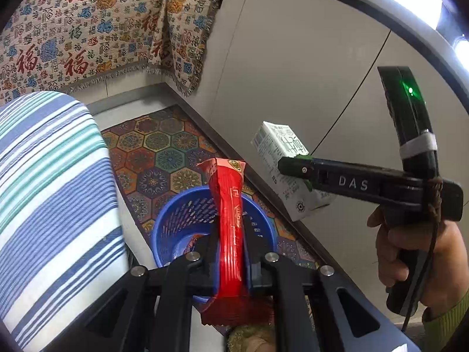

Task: Collect trash
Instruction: 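Carry the red packet and milk carton over the blue wastebasket and open both tools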

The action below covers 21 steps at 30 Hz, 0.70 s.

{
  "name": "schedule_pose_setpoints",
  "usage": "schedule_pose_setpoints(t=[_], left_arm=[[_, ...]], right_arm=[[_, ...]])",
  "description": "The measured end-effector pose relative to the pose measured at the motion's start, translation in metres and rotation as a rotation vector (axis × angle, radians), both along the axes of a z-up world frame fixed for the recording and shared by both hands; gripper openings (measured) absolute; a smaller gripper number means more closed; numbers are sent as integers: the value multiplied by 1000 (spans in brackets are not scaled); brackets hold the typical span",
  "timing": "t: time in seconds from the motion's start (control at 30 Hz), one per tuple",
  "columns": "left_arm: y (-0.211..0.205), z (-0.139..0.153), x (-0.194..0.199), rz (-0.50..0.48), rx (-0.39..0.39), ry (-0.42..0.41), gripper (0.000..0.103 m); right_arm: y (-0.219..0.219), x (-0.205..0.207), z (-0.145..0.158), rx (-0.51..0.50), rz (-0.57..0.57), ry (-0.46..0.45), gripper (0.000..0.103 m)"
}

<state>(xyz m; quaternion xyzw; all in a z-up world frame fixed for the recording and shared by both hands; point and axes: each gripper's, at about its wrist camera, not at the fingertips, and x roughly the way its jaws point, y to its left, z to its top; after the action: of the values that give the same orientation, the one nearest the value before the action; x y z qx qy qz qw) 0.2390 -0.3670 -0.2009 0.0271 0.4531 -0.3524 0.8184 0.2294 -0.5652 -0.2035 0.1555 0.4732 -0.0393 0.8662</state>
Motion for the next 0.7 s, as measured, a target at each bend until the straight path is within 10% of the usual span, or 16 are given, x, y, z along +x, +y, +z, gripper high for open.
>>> schedule_pose_setpoints(t=[0.6,0.7], left_arm=[[-29,-34,14,-27,49,34,13],[-37,-44,17,-40,81,27,45]], right_arm=[[-11,6,-6,77,-29,-1,50],[-12,8,-3,85,-40,-31,69]])
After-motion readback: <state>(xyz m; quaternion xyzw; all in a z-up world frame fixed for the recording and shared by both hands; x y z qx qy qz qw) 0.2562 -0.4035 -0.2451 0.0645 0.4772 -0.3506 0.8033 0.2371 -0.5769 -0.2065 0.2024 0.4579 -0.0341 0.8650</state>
